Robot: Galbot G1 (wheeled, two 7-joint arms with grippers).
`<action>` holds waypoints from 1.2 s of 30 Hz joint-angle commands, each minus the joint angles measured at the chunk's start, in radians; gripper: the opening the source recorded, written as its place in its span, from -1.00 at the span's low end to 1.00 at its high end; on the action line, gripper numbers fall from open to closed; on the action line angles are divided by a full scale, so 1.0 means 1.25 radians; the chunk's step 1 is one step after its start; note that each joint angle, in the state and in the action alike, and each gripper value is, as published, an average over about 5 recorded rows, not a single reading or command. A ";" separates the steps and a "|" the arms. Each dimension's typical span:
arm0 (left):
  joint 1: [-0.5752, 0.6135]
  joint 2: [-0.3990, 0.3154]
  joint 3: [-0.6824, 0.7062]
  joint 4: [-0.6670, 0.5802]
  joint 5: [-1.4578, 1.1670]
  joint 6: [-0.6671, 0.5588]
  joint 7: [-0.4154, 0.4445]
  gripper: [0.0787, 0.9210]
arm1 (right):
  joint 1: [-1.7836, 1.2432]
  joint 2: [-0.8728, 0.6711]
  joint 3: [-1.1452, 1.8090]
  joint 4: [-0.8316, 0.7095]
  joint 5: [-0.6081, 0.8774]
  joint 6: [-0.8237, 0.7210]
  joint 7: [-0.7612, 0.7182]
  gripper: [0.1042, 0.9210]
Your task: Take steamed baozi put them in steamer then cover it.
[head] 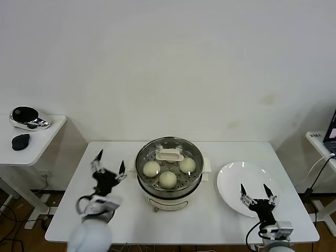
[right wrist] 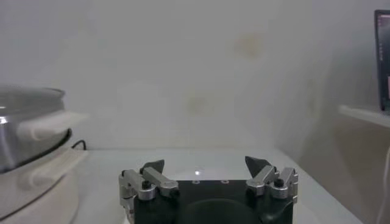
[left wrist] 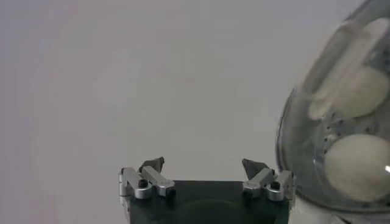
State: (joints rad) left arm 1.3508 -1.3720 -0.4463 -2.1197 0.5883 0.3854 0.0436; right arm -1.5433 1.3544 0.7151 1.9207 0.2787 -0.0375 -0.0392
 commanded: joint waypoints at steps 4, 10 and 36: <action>0.260 -0.010 -0.186 0.053 -0.505 -0.229 -0.011 0.77 | -0.127 -0.021 -0.020 0.066 0.030 -0.034 0.038 0.76; 0.277 -0.020 -0.167 0.047 -0.490 -0.100 -0.019 0.77 | -0.189 -0.039 -0.021 0.124 0.050 -0.110 0.030 0.76; 0.333 -0.017 -0.170 0.017 -0.500 -0.085 -0.006 0.77 | -0.205 -0.010 -0.055 0.135 -0.064 -0.043 0.026 0.76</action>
State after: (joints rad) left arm 1.7504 -1.3986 -0.6481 -2.0973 -0.0174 0.2718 0.0343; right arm -1.7845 1.3319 0.6533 2.0758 0.2537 -0.1110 0.0032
